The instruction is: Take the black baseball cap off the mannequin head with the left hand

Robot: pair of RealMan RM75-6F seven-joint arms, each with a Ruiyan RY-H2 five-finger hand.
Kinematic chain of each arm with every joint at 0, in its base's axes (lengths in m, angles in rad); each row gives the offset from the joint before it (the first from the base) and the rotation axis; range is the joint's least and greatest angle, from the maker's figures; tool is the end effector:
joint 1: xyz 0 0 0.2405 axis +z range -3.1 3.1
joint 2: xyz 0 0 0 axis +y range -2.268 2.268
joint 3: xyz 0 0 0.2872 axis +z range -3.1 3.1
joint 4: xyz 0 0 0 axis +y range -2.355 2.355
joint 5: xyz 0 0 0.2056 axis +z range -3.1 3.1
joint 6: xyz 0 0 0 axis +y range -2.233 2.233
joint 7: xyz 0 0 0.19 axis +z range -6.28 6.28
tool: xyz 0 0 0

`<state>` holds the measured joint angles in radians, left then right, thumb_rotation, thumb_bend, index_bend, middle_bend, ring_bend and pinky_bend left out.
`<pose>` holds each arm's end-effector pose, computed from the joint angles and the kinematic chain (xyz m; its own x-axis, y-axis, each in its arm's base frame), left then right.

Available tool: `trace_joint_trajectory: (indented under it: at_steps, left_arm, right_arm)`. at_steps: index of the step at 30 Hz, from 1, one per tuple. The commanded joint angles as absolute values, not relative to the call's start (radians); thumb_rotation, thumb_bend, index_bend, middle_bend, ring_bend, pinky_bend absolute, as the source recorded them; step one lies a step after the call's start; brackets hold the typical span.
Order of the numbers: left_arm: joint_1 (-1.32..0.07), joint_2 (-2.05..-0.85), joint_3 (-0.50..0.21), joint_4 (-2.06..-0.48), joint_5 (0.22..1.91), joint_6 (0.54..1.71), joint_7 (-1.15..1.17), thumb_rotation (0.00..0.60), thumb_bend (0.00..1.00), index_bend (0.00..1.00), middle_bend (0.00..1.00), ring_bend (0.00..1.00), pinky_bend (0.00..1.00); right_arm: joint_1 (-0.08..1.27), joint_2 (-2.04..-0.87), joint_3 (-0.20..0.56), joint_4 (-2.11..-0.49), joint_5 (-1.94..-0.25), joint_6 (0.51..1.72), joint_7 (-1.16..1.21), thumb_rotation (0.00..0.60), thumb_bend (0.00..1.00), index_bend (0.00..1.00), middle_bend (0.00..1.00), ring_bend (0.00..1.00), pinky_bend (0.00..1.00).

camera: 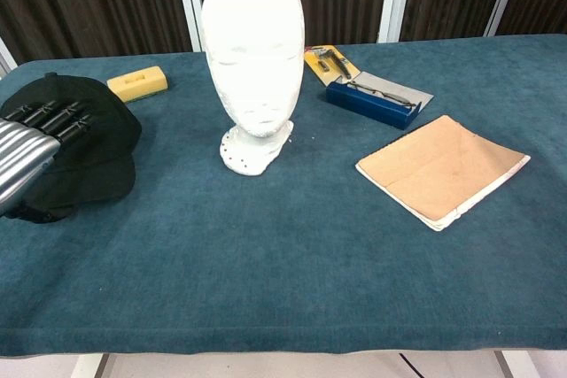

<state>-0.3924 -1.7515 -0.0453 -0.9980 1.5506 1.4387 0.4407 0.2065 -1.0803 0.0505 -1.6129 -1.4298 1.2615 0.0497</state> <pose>-0.2719 0.3255 -0.0142 0.7175 -0.1845 0.6716 0.6241 -0.2578 -0.7376 -0.3384 -0.2674 0.1577 0.3793 -0.1717 0.9092 -0.9248 -0.0398 0.3783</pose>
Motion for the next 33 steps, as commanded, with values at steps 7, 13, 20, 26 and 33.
trace_joint_trajectory:
  at_steps: [7, 13, 20, 26, 33]
  left_arm:
    - [-0.32, -1.372, 0.012, -1.604, 1.395, 1.26, 0.448, 0.6, 0.15, 0.0, 0.0, 0.0, 0.1]
    - [-0.296, -1.206, 0.079, -1.747, 1.398, 1.22, 0.397, 0.6, 0.16, 0.0, 0.0, 0.0, 0.08]
    - [-0.16, -1.075, 0.057, -1.804, 1.424, 1.474, 0.246, 0.6, 0.25, 0.0, 0.0, 0.0, 0.07]
    - [-0.051, -1.132, 0.002, -1.761, 1.385, 1.658, 0.146, 0.6, 0.26, 0.0, 0.0, 0.0, 0.06]
    - [-0.026, -1.136, -0.001, -1.692, 1.406, 1.653, 0.058, 0.6, 0.26, 0.0, 0.0, 0.0, 0.05]
  right_arm:
    - [0.208, -1.085, 0.049, -1.619, -1.429, 1.26, 0.032, 0.6, 0.13, 0.0, 0.0, 0.0, 0.0]
    - [0.207, -1.085, 0.049, -1.62, -1.428, 1.261, 0.027, 0.6, 0.13, 0.0, 0.0, 0.0, 0.0]
    - [0.199, -1.088, 0.045, -1.629, -1.431, 1.277, -0.005, 0.6, 0.13, 0.0, 0.0, 0.0, 0.0]
    - [0.194, -1.099, 0.039, -1.649, -1.42, 1.281, -0.08, 0.6, 0.13, 0.0, 0.0, 0.0, 0.0]
    - [0.204, -1.124, 0.041, -1.66, -1.407, 1.269, -0.147, 0.6, 0.13, 0.0, 0.0, 0.0, 0.0]
